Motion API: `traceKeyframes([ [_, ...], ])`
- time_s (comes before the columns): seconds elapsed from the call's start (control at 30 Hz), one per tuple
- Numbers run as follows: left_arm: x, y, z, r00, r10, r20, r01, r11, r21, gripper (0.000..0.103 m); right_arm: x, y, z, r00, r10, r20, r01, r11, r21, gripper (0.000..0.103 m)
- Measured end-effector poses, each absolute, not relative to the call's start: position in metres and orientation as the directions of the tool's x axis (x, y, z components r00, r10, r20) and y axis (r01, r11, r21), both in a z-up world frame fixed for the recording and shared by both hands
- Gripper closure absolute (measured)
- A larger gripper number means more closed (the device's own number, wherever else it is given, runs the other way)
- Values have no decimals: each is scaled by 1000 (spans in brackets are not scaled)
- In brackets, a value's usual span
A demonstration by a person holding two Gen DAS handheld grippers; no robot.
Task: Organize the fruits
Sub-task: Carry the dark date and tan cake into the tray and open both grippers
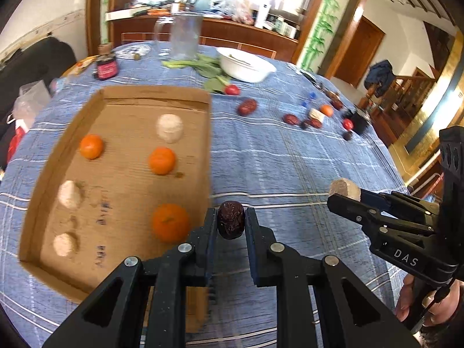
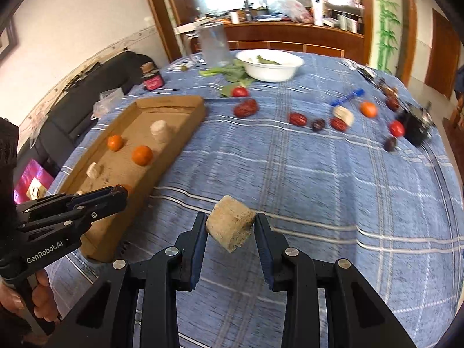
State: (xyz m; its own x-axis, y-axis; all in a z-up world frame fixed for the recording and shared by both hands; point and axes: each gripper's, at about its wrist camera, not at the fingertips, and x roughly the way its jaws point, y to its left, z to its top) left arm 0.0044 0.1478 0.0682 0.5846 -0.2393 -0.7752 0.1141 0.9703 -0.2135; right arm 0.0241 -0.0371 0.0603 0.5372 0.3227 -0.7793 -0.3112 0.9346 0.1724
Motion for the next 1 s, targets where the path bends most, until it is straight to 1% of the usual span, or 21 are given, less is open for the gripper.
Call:
traceKeyframes([
  [0.3, 2, 219, 67, 609, -137, -781, -27, 981, -193, 85, 43, 19, 68, 508, 396, -765, -406, 893, 192, 67],
  [0.5, 2, 251, 57, 600, -82, -795, -95, 980, -174, 85, 56, 60, 67, 479, 432, -764, -471, 861, 191, 67],
  [0.77, 4, 264, 43, 574, -74, -816, -119, 978, -172, 85, 73, 111, 48, 393, 482, -783, -537, 812, 230, 67],
  [1.0, 9, 265, 33, 557, -77, -827, -117, 979, -170, 85, 82, 140, 27, 330, 480, -813, -567, 790, 236, 66],
])
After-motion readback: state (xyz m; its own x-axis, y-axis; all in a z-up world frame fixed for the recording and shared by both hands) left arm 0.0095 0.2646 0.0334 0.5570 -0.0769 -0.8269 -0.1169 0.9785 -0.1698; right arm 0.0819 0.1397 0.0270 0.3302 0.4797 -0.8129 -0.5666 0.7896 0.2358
